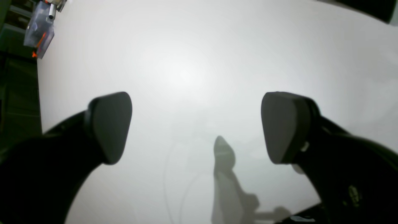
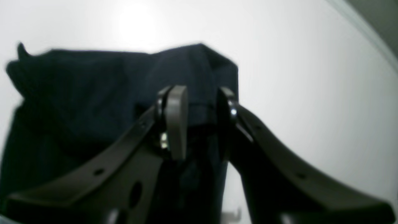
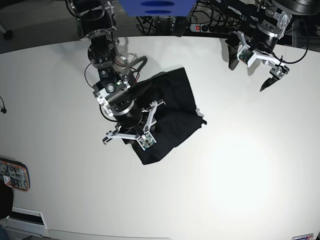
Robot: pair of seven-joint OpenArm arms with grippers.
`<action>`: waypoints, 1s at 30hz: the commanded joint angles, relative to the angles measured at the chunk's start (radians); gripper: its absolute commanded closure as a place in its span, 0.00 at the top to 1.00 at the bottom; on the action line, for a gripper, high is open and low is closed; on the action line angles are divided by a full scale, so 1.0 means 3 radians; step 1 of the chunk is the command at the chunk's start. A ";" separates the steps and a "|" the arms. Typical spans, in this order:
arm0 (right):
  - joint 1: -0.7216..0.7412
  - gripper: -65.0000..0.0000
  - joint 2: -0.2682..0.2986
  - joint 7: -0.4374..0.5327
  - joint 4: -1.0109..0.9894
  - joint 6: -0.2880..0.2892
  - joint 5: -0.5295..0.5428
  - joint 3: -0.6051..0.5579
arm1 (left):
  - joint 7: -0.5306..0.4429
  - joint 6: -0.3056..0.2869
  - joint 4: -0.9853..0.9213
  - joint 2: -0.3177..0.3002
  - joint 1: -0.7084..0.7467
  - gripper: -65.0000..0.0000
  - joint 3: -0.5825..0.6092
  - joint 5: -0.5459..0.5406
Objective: Fold the T-shirt properly
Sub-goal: 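Release the fold and regrip the shirt bundle with the right gripper, then drag the folded bundle with the right gripper toward the table center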
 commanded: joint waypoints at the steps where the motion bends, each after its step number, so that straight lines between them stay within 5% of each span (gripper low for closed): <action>1: 0.0047 0.25 -0.0015 0.0078 -0.0009 -0.0016 0.0009 0.0009 | -0.0060 0.0041 0.0046 -0.0026 0.0027 1.00 -0.0007 -0.0013; 5: 0.0047 0.28 -0.0015 0.0083 -0.0126 -0.0016 0.0009 0.0004 | -0.0060 0.0041 0.0046 -0.0026 0.0032 1.00 -0.0007 -0.0013; 14: 0.0022 0.72 -0.0020 0.0093 -0.0111 0.0188 0.0009 0.0029 | -0.0060 0.0041 0.0046 -0.0026 0.0032 1.00 -0.0007 -0.0013; 30: 0.0042 0.74 -0.0102 0.0068 -0.0418 0.0188 0.0019 0.0106 | -0.0060 0.0041 0.0046 -0.0026 0.0027 1.00 -0.0007 -0.0013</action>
